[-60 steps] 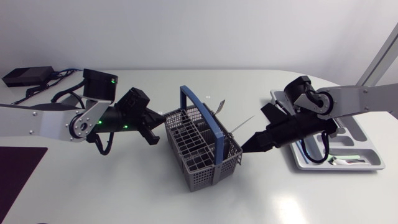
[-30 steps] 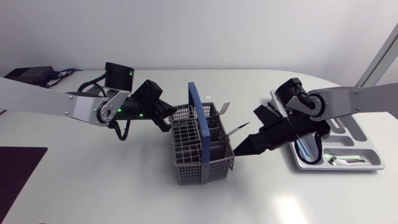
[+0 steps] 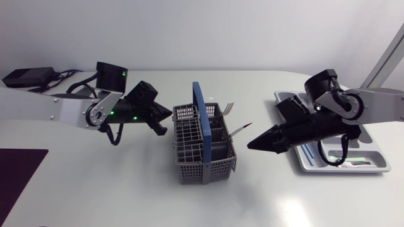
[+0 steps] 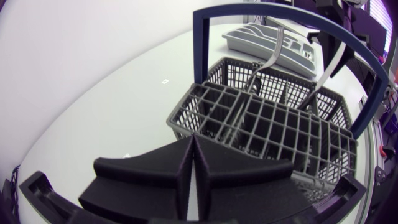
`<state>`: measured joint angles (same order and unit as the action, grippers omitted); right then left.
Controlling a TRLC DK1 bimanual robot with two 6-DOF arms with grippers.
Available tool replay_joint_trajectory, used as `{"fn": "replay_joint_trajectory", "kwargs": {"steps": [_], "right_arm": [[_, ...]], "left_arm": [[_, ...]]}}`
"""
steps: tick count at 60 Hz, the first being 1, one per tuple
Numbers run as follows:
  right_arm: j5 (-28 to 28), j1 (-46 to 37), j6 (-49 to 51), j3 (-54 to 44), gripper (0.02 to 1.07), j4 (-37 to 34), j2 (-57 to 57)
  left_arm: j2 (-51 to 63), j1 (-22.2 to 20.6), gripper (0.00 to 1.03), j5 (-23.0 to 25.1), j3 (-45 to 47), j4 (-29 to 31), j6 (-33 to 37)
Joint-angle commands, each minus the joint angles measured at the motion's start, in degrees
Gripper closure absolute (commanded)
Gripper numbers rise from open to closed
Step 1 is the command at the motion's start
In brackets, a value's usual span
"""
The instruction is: Sort the cutlery from the basket into the organizer compartments.
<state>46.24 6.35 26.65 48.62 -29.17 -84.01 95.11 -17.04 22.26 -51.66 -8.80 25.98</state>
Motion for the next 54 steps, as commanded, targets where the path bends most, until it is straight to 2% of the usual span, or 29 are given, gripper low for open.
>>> {"fn": "replay_joint_trajectory", "kwargs": {"steps": [1, 22, 28, 35, 40, 54], "right_arm": [[0.2, -1.2, 6.5, -1.2, 0.56, 0.1, 0.5], [3.4, -1.5, 20.4, -0.8, 0.54, 1.9, 2.1], [6.1, -1.3, 25.6, -1.1, 0.51, 2.8, 2.4], [6.1, -0.2, 27.6, -1.7, 0.5, 6.2, 1.9], [6.1, 0.9, 29.2, -2.0, 0.44, 7.3, 1.6], [6.0, 1.6, 32.3, -1.2, 0.44, 10.6, -1.2]], "left_arm": [[-4.7, -0.3, 0.97, -0.6, 4.7, 0.8, 1.5], [-17.3, -3.4, 0.97, -5.7, 10.1, 5.5, 4.2], [-20.3, -4.8, 0.97, -7.9, 11.8, 6.1, 4.5], [-21.9, -6.3, 0.97, -9.4, 12.5, 6.7, 4.6], [-23.1, -7.5, 0.97, -11.1, 13.4, 6.7, 5.0], [-27.7, -10.6, 0.97, -14.9, 15.4, 7.0, 6.4]]}}
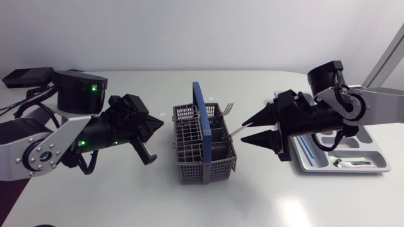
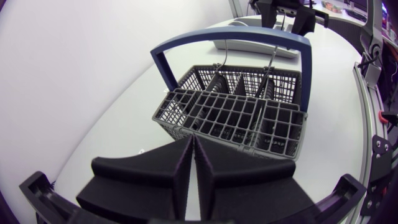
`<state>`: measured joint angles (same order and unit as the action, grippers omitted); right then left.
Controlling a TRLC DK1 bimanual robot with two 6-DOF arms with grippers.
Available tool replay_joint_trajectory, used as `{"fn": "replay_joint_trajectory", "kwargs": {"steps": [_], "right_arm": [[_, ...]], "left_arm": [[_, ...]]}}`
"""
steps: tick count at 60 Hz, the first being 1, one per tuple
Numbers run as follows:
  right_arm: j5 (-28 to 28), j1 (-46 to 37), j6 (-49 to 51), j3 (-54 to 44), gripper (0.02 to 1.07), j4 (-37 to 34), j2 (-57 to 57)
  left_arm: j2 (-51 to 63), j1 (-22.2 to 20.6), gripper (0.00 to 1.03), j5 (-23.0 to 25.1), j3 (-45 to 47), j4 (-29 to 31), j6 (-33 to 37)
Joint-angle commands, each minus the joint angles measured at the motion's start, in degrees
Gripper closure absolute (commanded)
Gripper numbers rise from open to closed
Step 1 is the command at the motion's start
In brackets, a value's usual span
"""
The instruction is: Sort the cutlery from the basket into the organizer compartments.
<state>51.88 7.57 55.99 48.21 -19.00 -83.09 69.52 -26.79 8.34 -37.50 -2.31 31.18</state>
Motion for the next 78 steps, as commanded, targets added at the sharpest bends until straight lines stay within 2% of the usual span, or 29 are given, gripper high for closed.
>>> {"fn": "replay_joint_trajectory", "kwargs": {"steps": [1, 10, 22, 52, 56, 67, 78], "right_arm": [[0.4, 0.3, 3.4, -0.8, 0.44, 0.5, -2.5], [1.4, 0.5, 6.0, -0.7, 0.44, 0.8, -4.3], [3.4, 0.5, 6.5, -0.1, 0.44, 1.7, -5.4], [3.8, 3.4, 4.3, 3.7, 0.45, 3.9, -10.1], [3.8, 3.9, 4.3, 4.0, 0.53, 4.1, -10.7], [3.8, 5.2, 2.8, 4.4, 0.65, 5.6, -11.7], [3.8, 5.8, 0.7, 5.4, 0.91, 6.9, -12.7]], "left_arm": [[-2.5, -1.0, 0.97, -1.3, 1.3, 0.6, 1.2], [-4.2, -2.7, 0.97, -3.0, 1.4, 1.8, 1.1], [-4.5, -6.7, 0.97, -8.2, 1.0, 2.0, 1.0], [-3.0, -9.0, 0.97, -9.8, 0.1, 1.8, 0.4], [-2.8, -8.8, 0.97, -9.9, 0.2, 1.6, 0.4], [-2.9, -8.6, 0.97, -9.8, 0.6, 1.3, 0.4], [-3.2, -8.2, 0.97, -9.8, 1.2, 1.3, 0.5]]}}
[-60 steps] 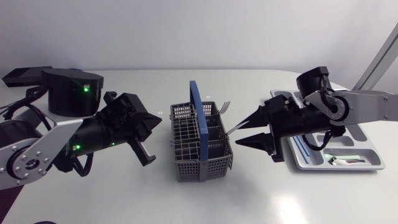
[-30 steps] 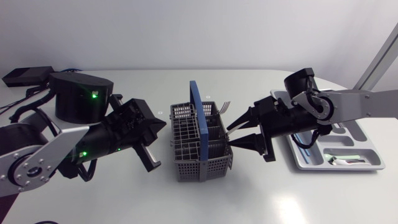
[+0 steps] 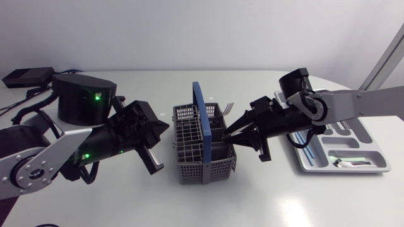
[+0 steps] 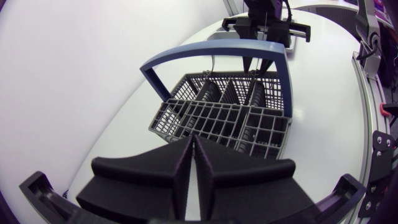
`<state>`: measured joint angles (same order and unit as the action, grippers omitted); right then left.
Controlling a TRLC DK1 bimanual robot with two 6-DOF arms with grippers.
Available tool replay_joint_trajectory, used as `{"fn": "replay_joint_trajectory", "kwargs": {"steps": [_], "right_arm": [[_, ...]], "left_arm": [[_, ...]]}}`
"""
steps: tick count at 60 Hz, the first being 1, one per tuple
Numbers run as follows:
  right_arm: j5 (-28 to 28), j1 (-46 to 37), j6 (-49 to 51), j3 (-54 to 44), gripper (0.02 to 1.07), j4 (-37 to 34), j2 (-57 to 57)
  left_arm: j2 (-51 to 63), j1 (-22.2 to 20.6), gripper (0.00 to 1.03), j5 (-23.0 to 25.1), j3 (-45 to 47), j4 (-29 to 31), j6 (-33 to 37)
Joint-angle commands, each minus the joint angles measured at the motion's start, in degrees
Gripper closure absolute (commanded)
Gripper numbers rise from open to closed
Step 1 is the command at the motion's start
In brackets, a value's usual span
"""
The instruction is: Sort the cutlery from the basket into the organizer compartments.
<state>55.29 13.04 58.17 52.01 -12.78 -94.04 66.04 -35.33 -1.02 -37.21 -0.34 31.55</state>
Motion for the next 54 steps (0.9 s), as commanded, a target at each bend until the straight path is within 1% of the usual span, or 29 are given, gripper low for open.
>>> {"fn": "replay_joint_trajectory", "kwargs": {"steps": [1, 2, 3, 5, 18, 28, 37, 54], "right_arm": [[0.3, 0.3, -1.6, 1.7, 0.94, 0.6, -1.9], [0.3, 0.3, -1.6, 1.7, 0.94, 0.6, -1.9], [0.2, 0.3, -1.6, 1.9, 0.98, 0.5, -2.0], [0.1, 0.3, -1.6, 2.0, 1.0, 0.4, -2.0], [-0.7, 0.6, -1.7, 2.0, 1.01, 0.1, -2.1], [-2.2, 1.6, -5.3, 3.6, 1.01, 0.1, -0.8], [-5.2, 3.5, -8.8, 4.7, 1.01, -0.1, 2.5], [-11.3, 8.0, -13.7, 7.5, 1.01, -4.6, 9.8]], "left_arm": [[0.1, 0.4, 0.97, -0.5, 1.0, -0.7, 0.1], [0.1, 0.4, 0.97, -0.5, 1.0, -0.7, 0.1], [0.1, 0.4, 0.97, -0.5, 1.0, -0.7, 0.2], [-0.1, 0.5, 0.97, -0.5, 1.1, -0.6, 0.2], [-0.4, 0.9, 0.97, -0.5, 1.9, -1.5, 0.3], [-0.5, 1.1, 0.97, -0.5, 2.5, -1.9, 0.4], [-0.8, 1.5, 0.97, -0.4, 3.0, -2.1, 1.1], [-2.2, 1.7, 0.97, -0.4, 4.0, -2.2, 3.0]]}}
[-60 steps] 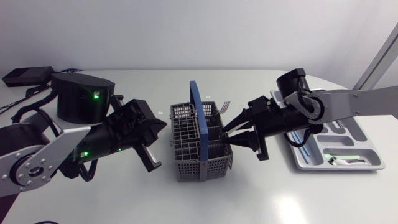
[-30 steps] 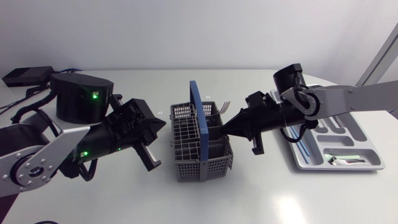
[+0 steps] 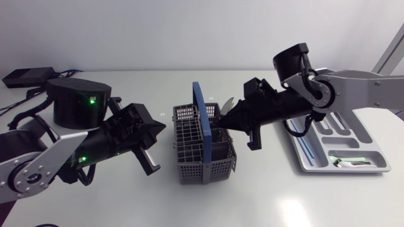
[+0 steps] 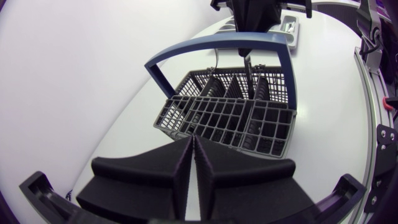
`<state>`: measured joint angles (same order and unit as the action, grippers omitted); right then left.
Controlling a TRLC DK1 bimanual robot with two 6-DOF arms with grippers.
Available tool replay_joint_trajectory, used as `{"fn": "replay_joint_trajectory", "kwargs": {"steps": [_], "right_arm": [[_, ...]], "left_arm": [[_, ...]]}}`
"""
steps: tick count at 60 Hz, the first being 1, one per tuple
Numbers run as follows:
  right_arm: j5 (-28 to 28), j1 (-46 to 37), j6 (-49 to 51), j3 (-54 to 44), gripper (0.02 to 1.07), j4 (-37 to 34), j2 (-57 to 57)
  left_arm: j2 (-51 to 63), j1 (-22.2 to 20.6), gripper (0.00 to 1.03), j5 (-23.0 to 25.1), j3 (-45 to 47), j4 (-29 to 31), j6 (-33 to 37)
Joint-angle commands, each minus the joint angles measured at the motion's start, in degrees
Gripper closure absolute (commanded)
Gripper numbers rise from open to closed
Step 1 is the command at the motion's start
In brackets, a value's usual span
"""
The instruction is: Sort the cutlery from the basket into the organizer compartments.
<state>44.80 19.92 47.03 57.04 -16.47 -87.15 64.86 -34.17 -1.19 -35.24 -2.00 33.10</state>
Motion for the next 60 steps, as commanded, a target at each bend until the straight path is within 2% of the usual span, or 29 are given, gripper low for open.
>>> {"fn": "replay_joint_trajectory", "kwargs": {"steps": [1, 19, 34, 47, 60], "right_arm": [[-1.2, 1.2, -2.7, 2.6, 1.01, -1.2, 3.4], [-5.5, 1.2, -9.9, 5.3, 1.01, -4.0, 10.3], [-5.6, -3.0, -13.8, 8.5, 1.01, -8.1, 16.3], [-8.9, -9.4, -15.6, 10.7, 1.02, -12.5, 20.3], [-12.2, -20.4, -14.5, 11.3, 1.02, -17.1, 19.8]], "left_arm": [[-1.1, 0.6, 0.97, -0.2, 2.1, -0.5, 1.5], [-3.8, 0.4, 0.97, 0.0, 4.2, -0.7, 2.4], [-6.7, 0.7, 0.97, 0.3, 5.4, -0.5, 4.0], [-7.6, 0.9, 0.97, 0.6, 6.2, -0.7, 5.0], [-7.1, 0.4, 0.97, 0.6, 6.9, -2.2, 5.4]]}}
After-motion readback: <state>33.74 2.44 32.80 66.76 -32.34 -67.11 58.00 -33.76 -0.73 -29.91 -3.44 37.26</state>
